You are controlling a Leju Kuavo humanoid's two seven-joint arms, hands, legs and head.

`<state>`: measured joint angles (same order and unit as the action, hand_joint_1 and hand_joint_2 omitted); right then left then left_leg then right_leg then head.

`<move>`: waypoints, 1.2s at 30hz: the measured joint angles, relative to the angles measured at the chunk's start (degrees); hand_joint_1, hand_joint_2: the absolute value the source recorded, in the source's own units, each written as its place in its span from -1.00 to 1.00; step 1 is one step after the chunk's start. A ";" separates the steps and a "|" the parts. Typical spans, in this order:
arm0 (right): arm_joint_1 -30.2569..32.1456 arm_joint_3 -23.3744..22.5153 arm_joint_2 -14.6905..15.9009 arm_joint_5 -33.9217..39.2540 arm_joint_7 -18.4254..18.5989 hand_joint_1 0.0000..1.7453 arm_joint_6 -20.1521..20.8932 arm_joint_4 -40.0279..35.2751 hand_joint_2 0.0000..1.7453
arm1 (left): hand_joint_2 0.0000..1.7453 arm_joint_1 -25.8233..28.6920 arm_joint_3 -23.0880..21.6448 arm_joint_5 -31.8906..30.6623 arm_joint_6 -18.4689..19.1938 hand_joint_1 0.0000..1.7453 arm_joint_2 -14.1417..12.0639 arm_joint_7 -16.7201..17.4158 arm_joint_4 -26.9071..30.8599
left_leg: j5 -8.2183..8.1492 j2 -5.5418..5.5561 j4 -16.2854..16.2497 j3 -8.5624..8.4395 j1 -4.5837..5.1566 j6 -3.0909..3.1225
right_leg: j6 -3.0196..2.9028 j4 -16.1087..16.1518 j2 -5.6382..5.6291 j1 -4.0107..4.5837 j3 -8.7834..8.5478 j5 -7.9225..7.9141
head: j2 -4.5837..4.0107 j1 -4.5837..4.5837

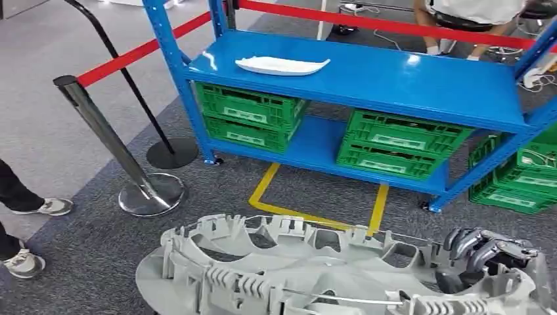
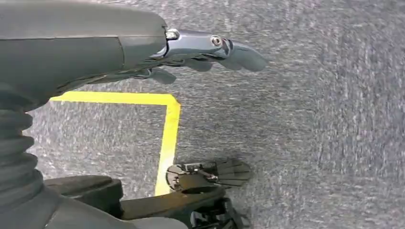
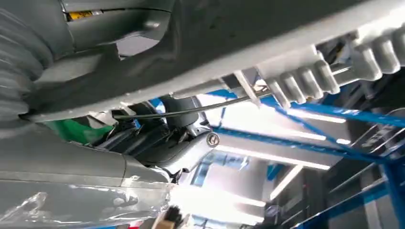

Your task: Take the parts from the cabinet and place them on the table.

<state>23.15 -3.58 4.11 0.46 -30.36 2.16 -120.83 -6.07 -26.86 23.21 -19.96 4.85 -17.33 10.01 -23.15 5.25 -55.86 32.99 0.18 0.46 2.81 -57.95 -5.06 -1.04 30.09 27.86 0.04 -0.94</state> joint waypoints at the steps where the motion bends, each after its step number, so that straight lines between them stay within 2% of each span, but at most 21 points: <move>1: -0.04 -0.09 0.00 0.17 -0.04 1.00 0.13 -0.07 1.00 | 1.00 -0.14 0.00 -0.07 0.00 -1.00 -0.04 -0.02 0.00 | 0.16 0.72 -0.39 0.55 0.09 -0.25 | -0.07 0.79 0.23 -0.21 0.04 0.05 | 0.00 0.20; 4: -0.50 -0.22 0.02 0.56 0.04 1.00 0.55 -0.07 1.00 | 1.00 0.26 0.00 -0.30 -0.24 -1.00 -0.11 0.00 0.00 | 1.16 2.39 -0.10 1.55 -0.35 -1.66 | -1.15 0.21 1.88 0.24 0.24 -0.42 | 0.00 0.13; 5: -0.66 -0.28 0.02 0.70 0.07 1.00 0.70 -0.07 1.00 | 1.00 0.40 0.00 -0.48 -0.46 -1.00 -0.28 0.20 0.00 | 0.86 1.57 -0.45 1.76 -0.38 -1.70 | -1.64 0.49 2.78 -0.16 0.22 -0.79 | 0.02 -0.04; 7: -0.82 -0.55 0.02 0.98 0.02 1.00 0.92 -0.11 1.00 | 1.00 0.25 -0.31 -0.72 -0.68 -1.00 -0.15 0.46 0.00 | -3.43 -3.32 -6.15 4.32 0.03 -2.27 | -2.15 0.51 4.16 0.05 0.43 -0.97 | 0.00 0.88; 10: -0.81 -0.94 0.02 1.09 0.04 1.00 1.35 -0.11 1.00 | 1.00 0.18 -0.79 -1.01 -0.68 -1.00 -0.15 0.46 0.00 | -8.29 -4.62 -17.74 9.26 -0.21 -2.70 | -2.27 0.46 6.77 0.25 0.83 -1.05 | 0.00 0.85; 11: -0.82 -0.98 0.02 1.16 0.04 1.00 1.42 -0.11 1.00 | 1.00 0.31 -0.90 -1.03 -0.72 -1.00 -0.15 0.46 0.00 | -7.67 -4.66 -17.50 8.86 -0.23 -2.71 | -2.26 0.46 7.54 0.27 0.85 -1.06 | 0.00 0.85; 13: -0.84 -1.01 0.02 1.31 0.04 1.00 1.46 -0.11 1.00 | 1.00 0.44 -0.92 -1.03 -0.76 -1.00 -0.17 0.46 0.00 | -3.62 -5.32 -10.42 4.62 -0.18 -2.44 | -2.21 0.45 9.10 0.33 0.76 -1.07 | 0.00 0.85; 14: -0.82 -1.03 0.02 1.40 0.02 1.00 1.49 -0.13 1.00 | 1.00 0.44 -0.92 -1.07 -0.79 -1.00 -0.20 0.46 0.00 | -1.56 -6.71 -5.01 1.47 -0.10 -2.19 | -2.11 0.45 9.80 0.35 0.63 -1.02 | 0.00 0.85; 15: -0.74 -1.05 0.02 1.44 0.02 1.00 1.49 -0.28 1.00 | 1.00 0.41 -0.94 -1.14 -0.89 -1.00 -0.15 0.46 0.00 | -1.31 -9.96 -1.17 -0.74 0.21 -1.99 | -1.91 0.41 10.34 0.63 0.55 -0.95 | 0.00 0.88; 19: -0.41 -1.40 0.00 1.77 0.00 1.00 1.94 -0.61 1.00 | 1.00 1.13 -0.98 -1.22 -1.57 -1.00 -0.17 0.46 0.00 | -1.11 -7.50 -0.56 0.11 0.69 -0.21 | -0.66 0.63 12.63 0.93 0.40 -0.91 | 0.00 0.87; 20: -0.36 -1.42 0.02 1.83 0.00 1.00 2.14 -0.74 1.00 | 1.00 1.36 -0.98 -1.22 -1.71 -1.00 -0.20 0.46 0.00 | -0.68 -6.75 -0.16 -0.08 0.18 0.38 | -0.18 0.39 12.29 0.74 0.68 -0.52 | 0.02 0.98; 22: -0.08 -1.53 0.02 1.86 0.00 1.00 2.36 -0.85 1.00 | 1.00 1.37 -0.98 -1.20 -1.86 -1.00 -0.22 0.35 0.00 | -0.48 -5.77 -0.16 0.09 0.03 1.01 | 0.19 -4.47 6.89 0.54 2.59 2.94 | 0.02 0.51; 24: 0.12 -1.73 0.02 1.90 0.02 1.00 2.36 -0.85 1.00 | 1.00 1.28 -0.98 -1.20 -1.86 -1.00 -0.13 0.33 0.00 | -0.33 -4.25 -0.19 0.41 0.07 1.22 | 0.33 -14.62 5.21 0.56 7.26 7.59 | 0.00 0.33; 25: 0.17 -1.77 0.02 1.90 0.02 1.00 2.38 -0.83 1.00 | 1.00 1.38 -0.98 -1.20 -1.88 -1.00 -0.15 0.33 0.00 | -0.24 -3.50 -0.19 0.45 0.12 1.29 | 0.32 -17.86 5.10 0.56 8.90 8.42 | 0.02 0.39; 26: 0.21 -1.88 0.02 1.90 0.02 1.00 2.36 -0.83 1.00 | 1.00 1.47 -0.98 -1.20 -1.88 -1.00 -0.17 0.33 0.00 | -0.18 -2.76 -0.20 0.44 0.13 1.25 | 0.29 -18.04 5.10 0.56 9.10 7.75 | 0.00 0.37; 28: 0.18 -1.90 0.02 1.90 0.02 1.00 2.36 -0.85 1.00 | 1.00 1.52 -0.98 -1.20 -1.88 -1.00 -0.17 0.33 0.00 | -0.02 -1.06 -0.26 0.37 0.04 1.02 | 0.15 -10.98 4.81 0.44 5.76 3.12 | 0.00 0.37; 29: 0.18 -1.92 0.02 1.90 0.02 1.00 2.36 -0.85 1.00 | 1.00 1.48 -0.98 -1.20 -1.88 -1.00 -0.13 0.33 0.00 | 0.07 -0.23 -0.32 0.36 -0.04 0.87 | 0.08 -5.46 3.90 0.30 3.04 0.52 | 0.00 0.35; 30: 0.15 -1.99 0.02 1.90 0.02 1.00 2.36 -0.85 1.00 | 1.00 1.44 -0.98 -1.20 -1.88 -1.00 -0.11 0.33 0.00 | 0.16 0.53 -0.43 0.44 -0.13 0.60 | 0.13 -0.53 1.16 -0.05 0.71 -0.52 | 0.00 0.35; 31: 0.17 -2.03 0.02 1.90 0.04 1.00 2.36 -0.83 1.00 | 1.00 1.34 -0.98 -1.20 -1.88 -1.00 -0.17 0.33 0.00 | 0.21 1.22 -0.85 0.88 0.21 0.18 | 0.11 0.43 -0.04 -0.16 0.37 0.08 | 0.00 0.37; 35: -0.07 -2.23 0.02 1.94 0.02 1.00 2.69 -0.83 1.00 | 1.00 1.72 -0.98 -0.92 -2.03 -1.00 -0.35 0.31 0.00 | 1.24 3.46 -0.47 1.94 -0.21 -1.37 | -1.29 0.19 2.53 0.03 0.47 -0.68 | 0.00 0.44; 36: -0.34 -2.21 0.02 2.08 0.00 1.00 2.99 -0.83 1.00 | 1.00 1.77 -0.98 -0.50 -2.19 -1.00 -0.28 0.31 0.00 | 0.31 0.52 -1.31 2.27 0.05 -1.48 | -1.73 0.38 3.38 -0.05 0.39 -0.89 | 0.00 0.54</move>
<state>22.81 -5.79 4.13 2.54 -30.36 5.16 -121.66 -4.31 -27.85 22.71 -22.14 4.57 -17.03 10.01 -22.83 5.77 -57.17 35.26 0.23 -1.02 1.09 -57.57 -1.67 -1.09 30.48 26.97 0.04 -0.40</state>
